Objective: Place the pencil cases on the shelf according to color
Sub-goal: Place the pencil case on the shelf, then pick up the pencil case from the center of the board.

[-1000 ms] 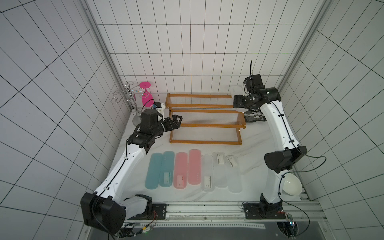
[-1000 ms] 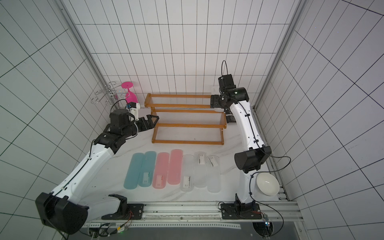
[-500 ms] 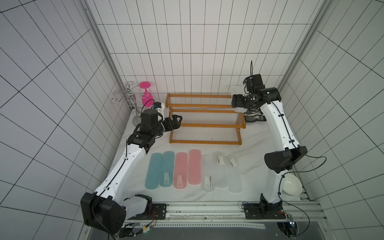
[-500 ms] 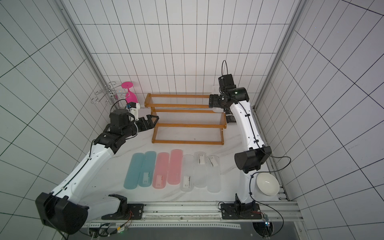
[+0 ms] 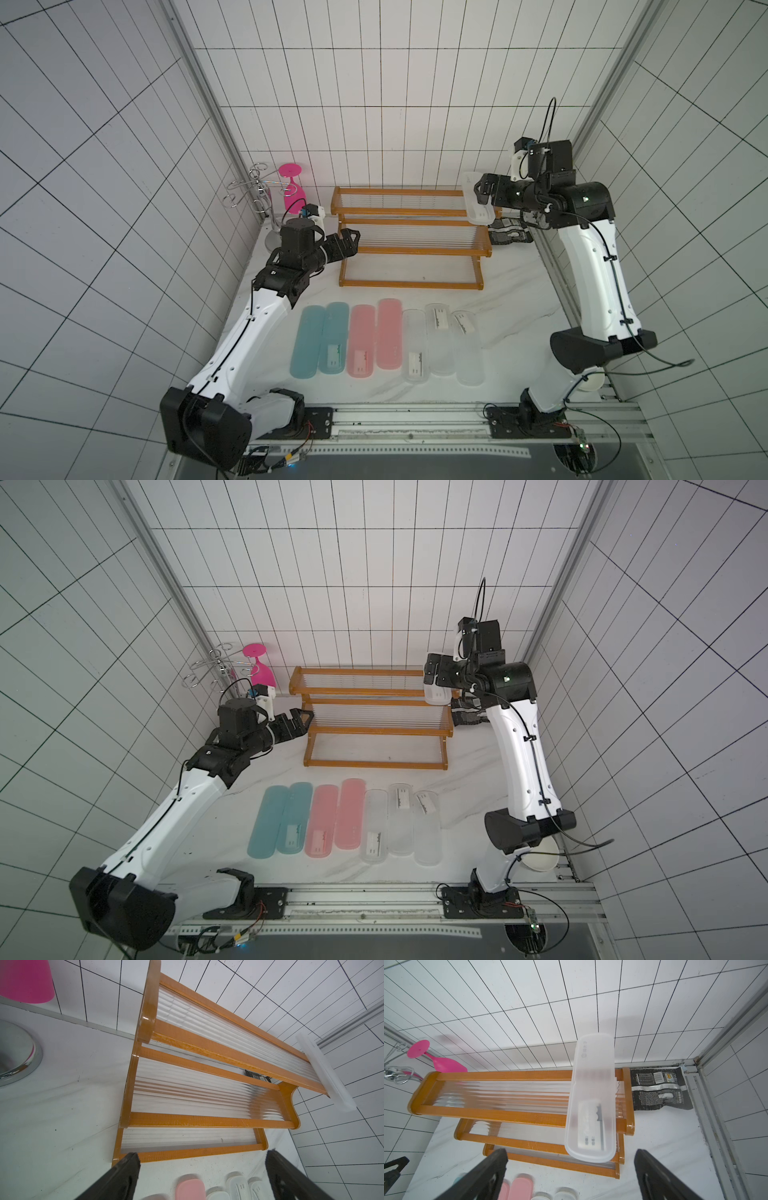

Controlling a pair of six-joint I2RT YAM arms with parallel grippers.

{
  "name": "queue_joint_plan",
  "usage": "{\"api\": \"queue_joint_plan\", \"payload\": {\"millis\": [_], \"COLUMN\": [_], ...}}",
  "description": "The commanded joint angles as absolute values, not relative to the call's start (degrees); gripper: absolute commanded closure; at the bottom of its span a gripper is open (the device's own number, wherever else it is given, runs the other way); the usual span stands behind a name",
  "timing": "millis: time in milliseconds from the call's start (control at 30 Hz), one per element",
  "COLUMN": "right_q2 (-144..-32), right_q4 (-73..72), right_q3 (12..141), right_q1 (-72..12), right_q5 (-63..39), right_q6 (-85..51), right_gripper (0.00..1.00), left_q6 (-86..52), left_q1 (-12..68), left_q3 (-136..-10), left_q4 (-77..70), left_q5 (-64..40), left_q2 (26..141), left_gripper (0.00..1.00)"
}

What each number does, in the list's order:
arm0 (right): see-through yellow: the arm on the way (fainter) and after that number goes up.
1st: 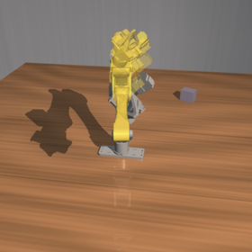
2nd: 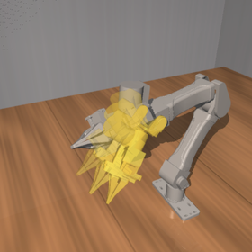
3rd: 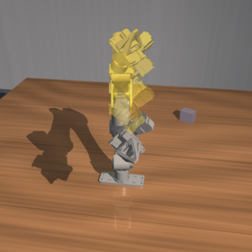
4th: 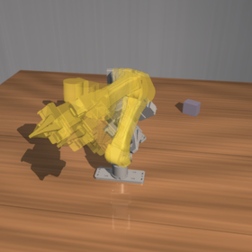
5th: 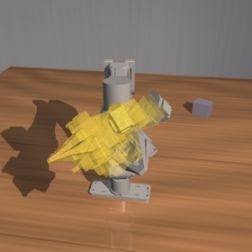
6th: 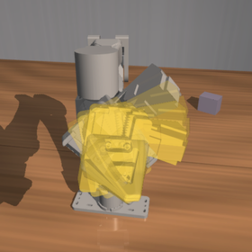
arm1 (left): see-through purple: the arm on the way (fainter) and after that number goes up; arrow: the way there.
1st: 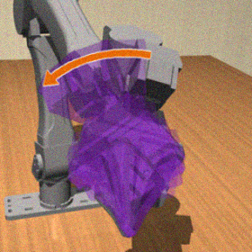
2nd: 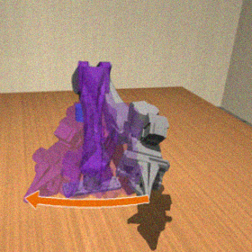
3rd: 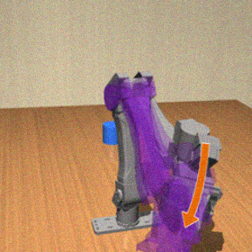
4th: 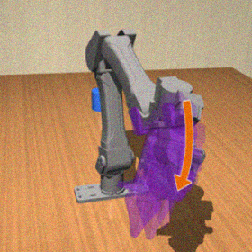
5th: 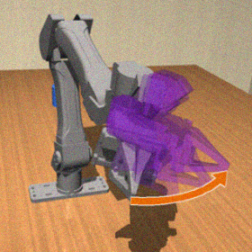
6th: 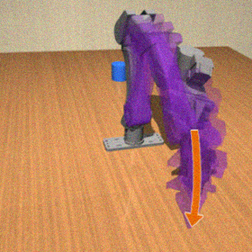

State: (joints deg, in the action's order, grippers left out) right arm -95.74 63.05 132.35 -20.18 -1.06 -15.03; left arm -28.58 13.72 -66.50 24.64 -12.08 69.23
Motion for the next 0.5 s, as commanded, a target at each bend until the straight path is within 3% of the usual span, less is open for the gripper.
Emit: {"api": "queue_joint_plan", "payload": {"millis": [0,467], "right_q2": [-90.71,-63.9], "right_q4": [61.37,60.48], "right_q3": [126.24,91.73], "right_q1": [-19.43,-19.48], "right_q5": [-0.09,2.09], "right_q6": [-15.42,-19.25], "right_gripper": [0.0,0.01], "left_q6": [-30.73,-32.95], "left_q1": [13.54,18.72], "left_q3": [-65.88,-63.03], "left_q4": [24.92,27.57], "left_q5": [-12.52,-9.39], "left_q2": [67.91,65.14], "left_gripper": [0.02,0.02]}}
